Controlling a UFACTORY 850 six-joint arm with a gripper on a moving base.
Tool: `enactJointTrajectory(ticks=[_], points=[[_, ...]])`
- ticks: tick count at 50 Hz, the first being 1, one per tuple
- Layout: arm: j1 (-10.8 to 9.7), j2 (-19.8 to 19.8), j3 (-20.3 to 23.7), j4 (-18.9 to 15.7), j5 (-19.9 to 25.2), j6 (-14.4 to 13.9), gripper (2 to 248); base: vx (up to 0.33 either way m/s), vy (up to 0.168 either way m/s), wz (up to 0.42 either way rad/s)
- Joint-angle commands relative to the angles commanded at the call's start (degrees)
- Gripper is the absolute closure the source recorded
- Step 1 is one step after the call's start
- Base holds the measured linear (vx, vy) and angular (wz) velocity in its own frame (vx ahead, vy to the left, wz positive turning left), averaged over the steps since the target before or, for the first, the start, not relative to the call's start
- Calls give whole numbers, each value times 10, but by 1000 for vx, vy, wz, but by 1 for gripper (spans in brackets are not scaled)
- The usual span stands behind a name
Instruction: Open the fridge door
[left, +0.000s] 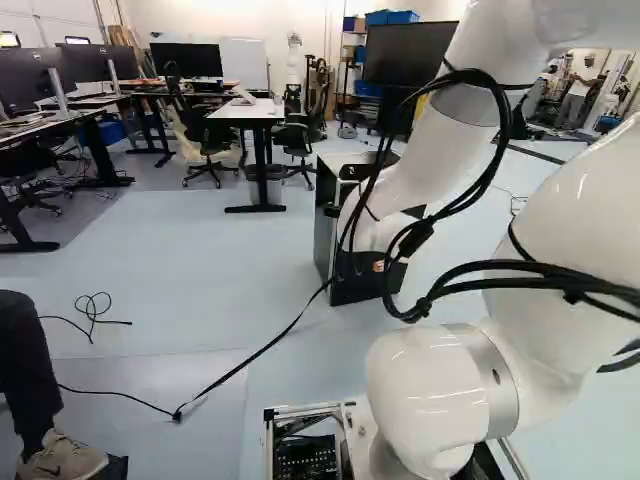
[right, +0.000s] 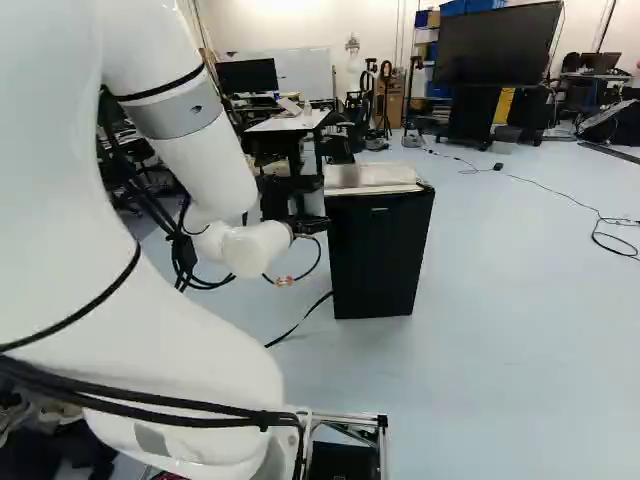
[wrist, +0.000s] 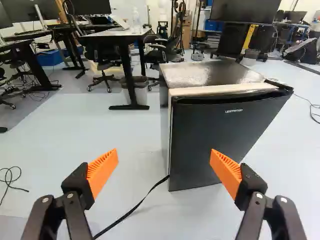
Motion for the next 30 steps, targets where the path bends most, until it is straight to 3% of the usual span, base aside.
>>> enactJointTrajectory(ticks=[30], points=[[-7, -53, -53, 0, 0, 0, 3, 0, 0, 0]])
